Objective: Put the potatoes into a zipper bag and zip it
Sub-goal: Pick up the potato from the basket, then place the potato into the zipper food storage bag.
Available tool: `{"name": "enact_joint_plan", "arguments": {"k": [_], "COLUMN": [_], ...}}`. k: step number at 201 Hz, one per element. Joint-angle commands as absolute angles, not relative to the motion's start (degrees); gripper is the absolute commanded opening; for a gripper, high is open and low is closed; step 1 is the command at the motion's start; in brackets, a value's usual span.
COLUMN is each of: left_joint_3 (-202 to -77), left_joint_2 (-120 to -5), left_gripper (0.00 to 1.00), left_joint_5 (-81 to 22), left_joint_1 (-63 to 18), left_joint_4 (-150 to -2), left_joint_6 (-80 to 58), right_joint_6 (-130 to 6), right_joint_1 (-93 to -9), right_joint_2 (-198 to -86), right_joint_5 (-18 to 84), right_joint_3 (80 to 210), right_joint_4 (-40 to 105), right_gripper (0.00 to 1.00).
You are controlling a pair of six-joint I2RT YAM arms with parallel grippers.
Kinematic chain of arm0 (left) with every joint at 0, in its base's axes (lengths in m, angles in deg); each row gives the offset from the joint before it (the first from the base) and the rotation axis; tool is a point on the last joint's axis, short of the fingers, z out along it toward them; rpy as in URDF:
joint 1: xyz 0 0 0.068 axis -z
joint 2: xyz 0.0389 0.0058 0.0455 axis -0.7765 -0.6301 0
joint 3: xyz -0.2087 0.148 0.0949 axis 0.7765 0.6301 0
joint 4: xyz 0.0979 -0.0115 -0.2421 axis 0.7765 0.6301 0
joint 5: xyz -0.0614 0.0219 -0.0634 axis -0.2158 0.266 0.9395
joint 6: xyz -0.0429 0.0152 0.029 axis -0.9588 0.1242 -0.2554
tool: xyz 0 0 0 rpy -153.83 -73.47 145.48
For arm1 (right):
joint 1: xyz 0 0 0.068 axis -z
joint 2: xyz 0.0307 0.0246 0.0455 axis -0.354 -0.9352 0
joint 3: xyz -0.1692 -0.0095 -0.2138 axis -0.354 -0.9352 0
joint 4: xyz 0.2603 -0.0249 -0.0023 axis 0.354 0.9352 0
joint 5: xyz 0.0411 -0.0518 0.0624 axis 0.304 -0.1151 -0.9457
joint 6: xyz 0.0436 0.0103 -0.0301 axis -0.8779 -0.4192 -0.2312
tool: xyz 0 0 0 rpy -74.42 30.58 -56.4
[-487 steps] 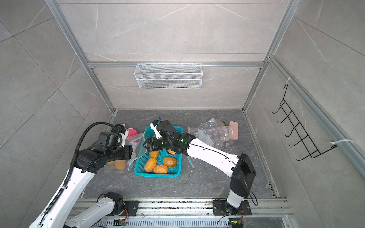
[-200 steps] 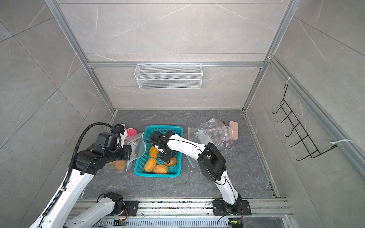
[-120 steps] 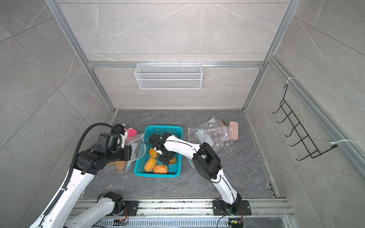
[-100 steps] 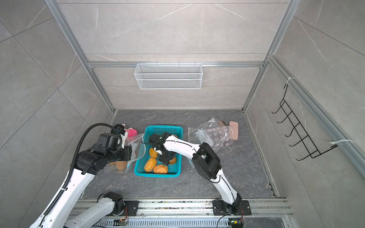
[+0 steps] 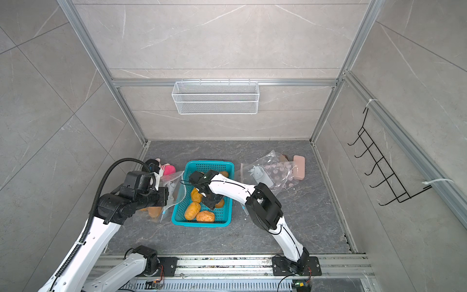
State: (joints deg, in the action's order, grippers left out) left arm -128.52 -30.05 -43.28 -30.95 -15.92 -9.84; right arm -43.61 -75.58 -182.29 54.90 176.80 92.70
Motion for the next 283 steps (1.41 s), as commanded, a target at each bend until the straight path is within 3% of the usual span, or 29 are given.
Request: {"name": "enact_joint_plan", "arguments": {"k": [1,81,148,219,248,283], "left_joint_3": [-128.23,-127.87,-127.97,-128.05,-128.40,-128.97], "left_joint_2": [-29.13,-29.04,-29.04,-28.89,-28.97,-29.22], "left_gripper": [0.00,0.00,0.00,0.00,0.00,0.00], "left_joint_5": [-44.31,-44.39,-44.42,-44.07,-43.98,-44.04], "left_joint_1": [-30.81,-30.81,-30.81,-30.81,-30.79,-30.81], "left_joint_4": [-16.63,-16.89,-16.73,-16.77,-16.66,-16.18], "left_joint_6": [-9.35,-9.38,-9.31,-9.27,-9.26,-8.89], "right_joint_6": [-45.76,-47.54,-50.70,-58.06,-64.59,-68.00], "right_joint_1": [-75.70,-75.74,-75.40,-75.47,-75.42,-75.65], "right_joint_2": [-182.39,-170.21,-157.36,-140.39,-140.06,-145.70], "right_joint_5": [57.77,55.58,50.07,27.21,19.76,17.10], "right_joint_3": [175.96,167.27,158.10,148.46,144.79,148.22], "right_joint_4": [90.16,79.29,68.44,46.77,33.80,30.85], "right_gripper": [0.58,0.39,0.36,0.36,0.35,0.33]}}
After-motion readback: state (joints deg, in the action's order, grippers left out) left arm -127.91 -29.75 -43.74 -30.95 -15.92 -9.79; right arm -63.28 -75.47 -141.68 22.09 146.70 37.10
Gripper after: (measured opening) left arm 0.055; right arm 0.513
